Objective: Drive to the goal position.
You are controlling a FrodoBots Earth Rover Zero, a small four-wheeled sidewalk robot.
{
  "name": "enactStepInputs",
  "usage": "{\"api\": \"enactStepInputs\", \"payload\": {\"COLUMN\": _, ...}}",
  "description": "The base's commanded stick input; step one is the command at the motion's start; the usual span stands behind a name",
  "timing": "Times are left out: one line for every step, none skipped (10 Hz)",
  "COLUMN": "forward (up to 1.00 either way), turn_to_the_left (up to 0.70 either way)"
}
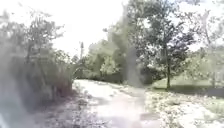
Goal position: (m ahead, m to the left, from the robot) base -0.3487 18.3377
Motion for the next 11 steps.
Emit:
{"api": "enactStepInputs", "payload": {"forward": 0.04, "turn_to_the_left": 0.04}}
{"api": "enactStepInputs", "payload": {"forward": 0.04, "turn_to_the_left": 0.04}}
{"api": "enactStepInputs", "payload": {"forward": 0.04, "turn_to_the_left": 0.04}}
{"api": "enactStepInputs", "payload": {"forward": 0.04, "turn_to_the_left": 0.04}}
{"api": "enactStepInputs", "payload": {"forward": 0.04, "turn_to_the_left": 0.04}}
{"api": "enactStepInputs", "payload": {"forward": 0.04, "turn_to_the_left": 0.04}}
{"api": "enactStepInputs", "payload": {"forward": 0.04, "turn_to_the_left": 0.04}}
{"api": "enactStepInputs", "payload": {"forward": 0.04, "turn_to_the_left": 0.04}}
{"api": "enactStepInputs", "payload": {"forward": 0.04, "turn_to_the_left": 0.04}}
{"api": "enactStepInputs", "payload": {"forward": 0.04, "turn_to_the_left": 0.04}}
{"api": "enactStepInputs", "payload": {"forward": 0.04, "turn_to_the_left": 0.04}}
